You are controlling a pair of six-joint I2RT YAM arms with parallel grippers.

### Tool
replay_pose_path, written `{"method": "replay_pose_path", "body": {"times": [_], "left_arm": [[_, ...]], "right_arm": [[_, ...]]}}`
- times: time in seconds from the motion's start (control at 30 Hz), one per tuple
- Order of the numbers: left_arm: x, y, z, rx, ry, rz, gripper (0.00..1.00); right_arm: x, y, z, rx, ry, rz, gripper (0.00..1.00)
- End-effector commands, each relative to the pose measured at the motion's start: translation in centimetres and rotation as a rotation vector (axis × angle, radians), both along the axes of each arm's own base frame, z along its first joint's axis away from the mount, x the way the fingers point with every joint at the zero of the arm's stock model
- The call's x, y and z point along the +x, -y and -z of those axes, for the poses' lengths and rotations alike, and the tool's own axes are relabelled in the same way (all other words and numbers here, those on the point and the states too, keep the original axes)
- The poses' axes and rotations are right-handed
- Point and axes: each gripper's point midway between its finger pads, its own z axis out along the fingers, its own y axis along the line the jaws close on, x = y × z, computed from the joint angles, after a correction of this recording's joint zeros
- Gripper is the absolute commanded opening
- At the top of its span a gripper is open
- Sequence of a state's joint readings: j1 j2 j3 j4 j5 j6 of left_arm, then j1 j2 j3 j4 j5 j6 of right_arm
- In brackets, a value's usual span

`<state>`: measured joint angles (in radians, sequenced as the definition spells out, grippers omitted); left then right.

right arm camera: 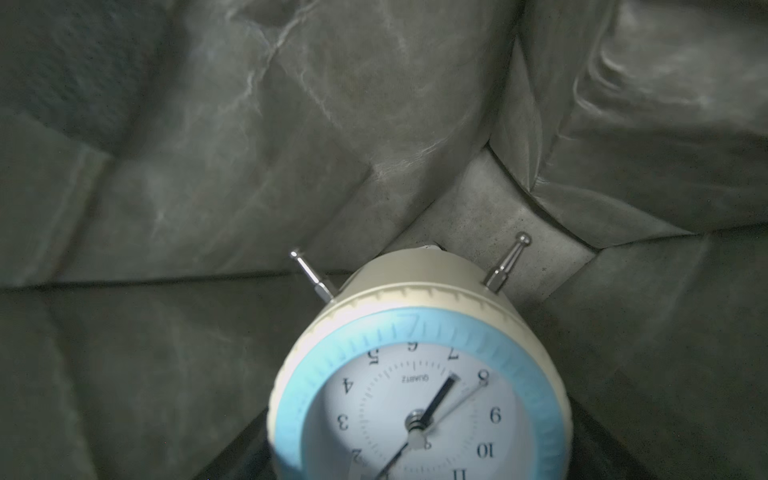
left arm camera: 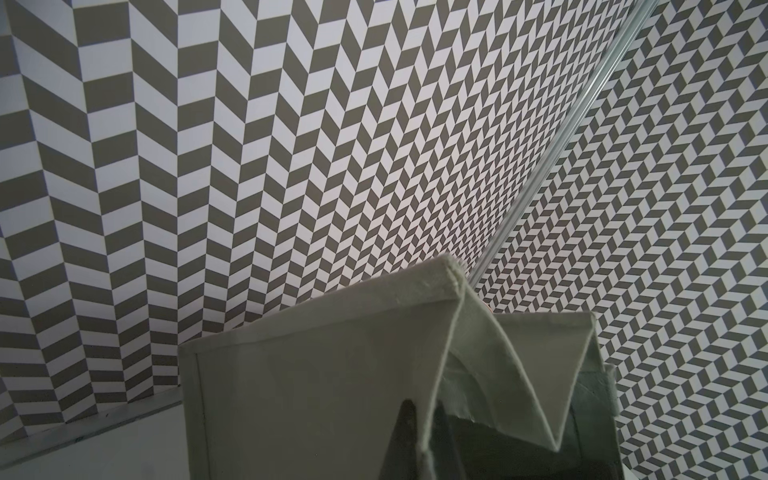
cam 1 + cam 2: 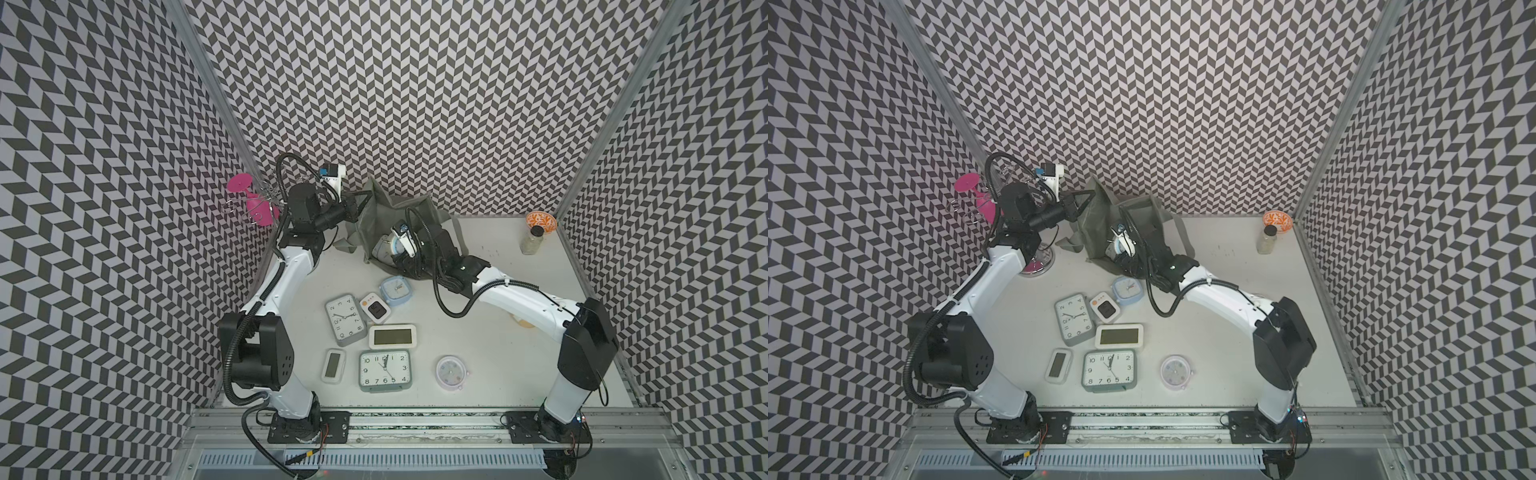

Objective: Put the alarm clock into the canvas bag
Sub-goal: Place the alarm at the canvas bag.

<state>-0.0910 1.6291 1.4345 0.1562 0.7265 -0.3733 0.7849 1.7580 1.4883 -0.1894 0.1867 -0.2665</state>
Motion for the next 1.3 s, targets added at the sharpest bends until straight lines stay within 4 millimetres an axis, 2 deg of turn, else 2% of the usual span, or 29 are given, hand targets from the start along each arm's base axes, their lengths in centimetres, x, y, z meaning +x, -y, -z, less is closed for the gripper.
{"method": "replay_pose_path", "body": {"times": [0.0, 0.23, 0.4, 0.97, 1.13, 1.27], "left_arm": [[-1.3, 0.1, -5.1, -0.009, 0.169, 0.021, 0.0], [-2.0, 0.2, -5.7, -0.005, 0.191, 0.035, 0.0], [-2.2, 0.6, -5.6, -0.002, 0.193, 0.057, 0.0], [-2.7, 0.7, -6.1, 0.006, 0.209, 0.061, 0.0], [-2.5, 0.7, -5.9, 0.008, 0.208, 0.058, 0.0], [-2.2, 0.5, -5.6, 0.007, 0.201, 0.049, 0.0]], "right_arm": [[1.3, -0.7, -6.0, 0.088, 0.142, 0.013, 0.6], [4.5, -1.7, -4.7, 0.009, 0.148, 0.026, 0.58], [5.9, -2.5, -3.3, -0.057, 0.16, 0.02, 0.58], [12.9, -2.3, 6.0, -0.177, 0.019, 0.078, 0.61], [13.9, -2.5, 7.4, -0.171, -0.024, 0.078, 0.71], [13.1, -2.6, 6.2, -0.147, -0.038, 0.073, 0.98]]}}
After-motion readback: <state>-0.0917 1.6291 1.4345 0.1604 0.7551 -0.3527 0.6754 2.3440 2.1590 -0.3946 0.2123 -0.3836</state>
